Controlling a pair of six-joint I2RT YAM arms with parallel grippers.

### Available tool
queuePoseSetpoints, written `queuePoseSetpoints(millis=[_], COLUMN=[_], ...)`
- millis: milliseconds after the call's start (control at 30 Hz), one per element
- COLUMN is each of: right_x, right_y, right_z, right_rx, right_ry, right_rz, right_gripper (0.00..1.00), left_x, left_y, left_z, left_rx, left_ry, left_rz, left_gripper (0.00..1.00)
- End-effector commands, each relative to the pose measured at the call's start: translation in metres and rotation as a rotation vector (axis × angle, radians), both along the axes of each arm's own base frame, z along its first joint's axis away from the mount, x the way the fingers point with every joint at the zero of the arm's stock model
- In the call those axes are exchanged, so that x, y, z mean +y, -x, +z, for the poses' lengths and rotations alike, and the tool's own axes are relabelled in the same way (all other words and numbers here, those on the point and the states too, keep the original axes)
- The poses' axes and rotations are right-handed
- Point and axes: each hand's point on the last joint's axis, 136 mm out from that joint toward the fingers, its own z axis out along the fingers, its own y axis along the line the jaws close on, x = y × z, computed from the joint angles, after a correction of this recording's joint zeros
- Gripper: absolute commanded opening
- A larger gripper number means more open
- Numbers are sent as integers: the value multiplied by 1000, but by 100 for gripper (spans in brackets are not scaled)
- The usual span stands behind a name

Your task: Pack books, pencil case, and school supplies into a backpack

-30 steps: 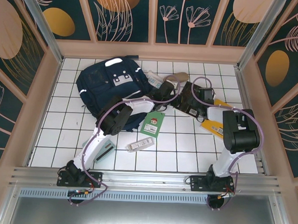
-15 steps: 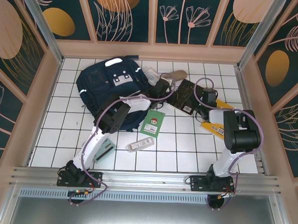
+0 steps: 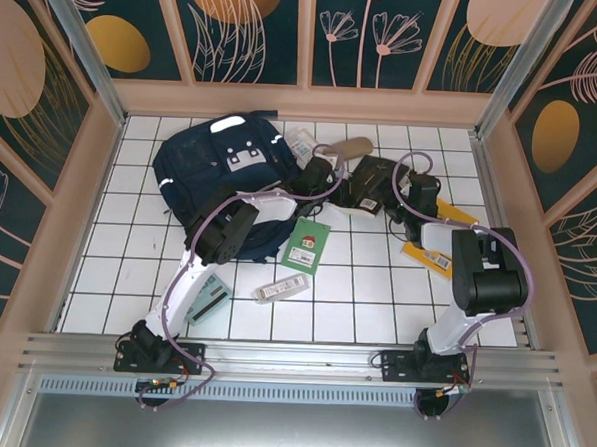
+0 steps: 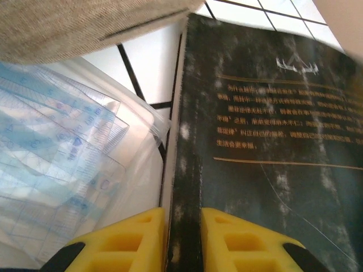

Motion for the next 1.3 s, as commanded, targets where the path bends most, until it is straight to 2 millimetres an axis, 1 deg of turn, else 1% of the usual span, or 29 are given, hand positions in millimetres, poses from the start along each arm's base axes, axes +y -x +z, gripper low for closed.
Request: queuePoseSetpoints(millis=[0,167,267,300,433,467,500,600,633,700,733,800,900,1000,1067,1167,1267], right_x=[51,55,49,44,23,20,16,10,8,5,5,6,6,8,10,13,16], right_y=[8,5,4,4,5,7,8,13,15,18,19,24,32,41,48,60,71], right_z=[35,21,18,16,12,11,11,10,11,13,17,28,51,76,89,108,123], right_rx=[-113,-90,-85,-78,-45,-43,-41,-38,-44,-54,-64,-106,-182,-263,-309,-376,-433], right_ry=[-139,-173,-145,-125,-36,-26,-15,-6,-8,-8,-8,-3,13,30,40,50,58], right_rz=[198,203,167,145,52,43,31,19,18,23,27,41,65,92,117,151,171], right_gripper=[85,84,81,78,59,54,48,24,13,1,0,0,0,0,0,0,0], left_x=[-40,-40,-38,-37,-34,-33,-32,-32,-31,-30,-29,-24,-12,7,22,51,82], left_y=[75,77,77,76,74,73,72,71,70,68,66,63,60,59,60,64,70], left_z=[-25,-26,-24,-24,-24,-24,-22,-18,-14,-2,7,33,69,93,101,107,107], left_rx=[175,179,173,170,159,157,153,143,136,116,103,56,-14,-66,-85,-102,-111], left_ry=[19,21,13,7,-11,-12,-14,-17,-20,-26,-29,-33,-52,-101,-143,-222,-312], left_rz=[-205,-207,-203,-199,-185,-181,-178,-173,-169,-162,-158,-138,-99,-53,-25,31,78], left_gripper=[23,24,24,24,24,24,24,27,29,35,39,44,47,48,48,47,46])
